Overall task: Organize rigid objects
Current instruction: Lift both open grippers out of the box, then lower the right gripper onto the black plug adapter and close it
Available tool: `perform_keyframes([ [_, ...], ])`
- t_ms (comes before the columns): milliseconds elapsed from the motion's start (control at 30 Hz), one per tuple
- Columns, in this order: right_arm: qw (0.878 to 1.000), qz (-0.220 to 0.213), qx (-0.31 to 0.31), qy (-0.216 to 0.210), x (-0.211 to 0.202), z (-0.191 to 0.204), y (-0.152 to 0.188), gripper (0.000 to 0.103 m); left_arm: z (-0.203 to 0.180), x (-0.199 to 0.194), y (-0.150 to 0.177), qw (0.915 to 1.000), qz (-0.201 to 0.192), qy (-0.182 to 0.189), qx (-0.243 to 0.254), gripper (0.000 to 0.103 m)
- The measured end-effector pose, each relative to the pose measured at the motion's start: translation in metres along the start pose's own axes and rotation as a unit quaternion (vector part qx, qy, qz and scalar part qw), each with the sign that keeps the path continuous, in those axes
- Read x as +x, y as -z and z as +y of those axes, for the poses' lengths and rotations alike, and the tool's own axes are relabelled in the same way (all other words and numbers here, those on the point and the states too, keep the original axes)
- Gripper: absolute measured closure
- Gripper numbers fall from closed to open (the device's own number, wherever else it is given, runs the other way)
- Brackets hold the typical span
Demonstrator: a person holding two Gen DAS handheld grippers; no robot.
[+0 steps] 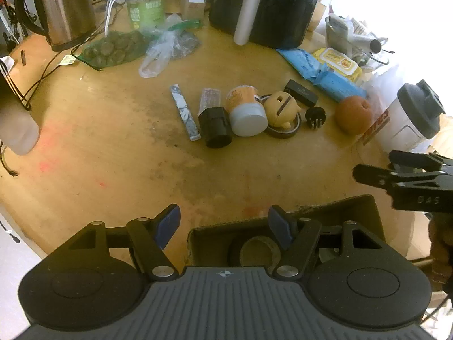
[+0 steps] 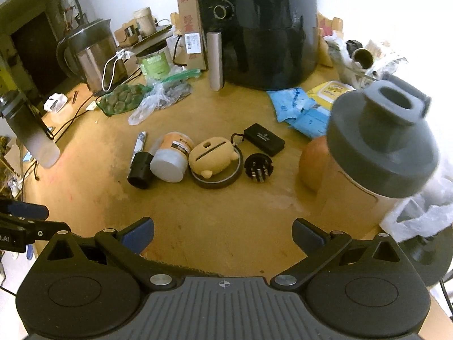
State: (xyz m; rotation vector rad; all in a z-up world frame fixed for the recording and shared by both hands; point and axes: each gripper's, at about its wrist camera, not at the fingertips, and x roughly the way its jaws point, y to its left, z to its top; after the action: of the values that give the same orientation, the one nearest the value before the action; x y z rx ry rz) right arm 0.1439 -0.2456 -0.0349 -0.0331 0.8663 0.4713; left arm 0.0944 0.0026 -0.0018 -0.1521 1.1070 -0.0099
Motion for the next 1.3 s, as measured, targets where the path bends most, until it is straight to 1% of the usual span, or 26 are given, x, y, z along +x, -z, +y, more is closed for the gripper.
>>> perform_keyframes([
  [100, 1.000, 0.000, -0.011, 0.000, 0.007, 0.006, -0.005, 0.002, 0.004, 0.001, -0.004, 1.0000, -0.001, 0.003, -0.003, 0.035],
  [233, 1.000, 0.002, -0.029, 0.003, 0.019, 0.017, -0.014, 0.009, 0.008, 0.001, -0.008, 1.0000, -0.003, 0.005, -0.007, 0.035],
  [367, 0.999, 0.000, -0.050, 0.012, 0.029, 0.025, -0.019, 0.010, 0.012, 0.002, -0.008, 0.9999, 0.000, 0.007, -0.009, 0.035],
  [400, 0.998, 0.001, -0.055, 0.016, 0.033, 0.026, -0.020, 0.011, 0.013, 0.003, -0.007, 0.9999, 0.001, 0.007, -0.009, 0.035],
  [467, 0.998, 0.004, -0.063, 0.023, 0.039, 0.027, -0.022, 0.018, 0.016, 0.004, -0.005, 0.9999, 0.005, 0.010, -0.010, 0.035],
  [600, 0.996, 0.010, -0.079, 0.046, 0.054, 0.028, -0.025, 0.022, 0.020, 0.006, 0.002, 0.9996, 0.012, 0.020, -0.014, 0.035],
  [733, 0.993, 0.014, -0.093, 0.065, 0.065, 0.026, -0.028, 0.029, 0.022, 0.006, 0.011, 0.9994, 0.018, 0.026, -0.014, 0.035],
  [900, 0.988, 0.012, -0.122, 0.090, 0.077, 0.029, -0.032, 0.031, 0.028, 0.005, 0.018, 0.9991, 0.021, 0.031, -0.022, 0.035],
  [1067, 0.983, 0.019, -0.143, 0.112, 0.094, 0.029, -0.036, 0.036, 0.036, 0.006, 0.022, 0.9988, 0.025, 0.029, -0.031, 0.035],
  [1300, 0.981, 0.029, -0.142, 0.130, 0.115, 0.021, -0.041, 0.043, 0.047, 0.006, 0.024, 0.9984, 0.027, 0.027, -0.042, 0.035],
])
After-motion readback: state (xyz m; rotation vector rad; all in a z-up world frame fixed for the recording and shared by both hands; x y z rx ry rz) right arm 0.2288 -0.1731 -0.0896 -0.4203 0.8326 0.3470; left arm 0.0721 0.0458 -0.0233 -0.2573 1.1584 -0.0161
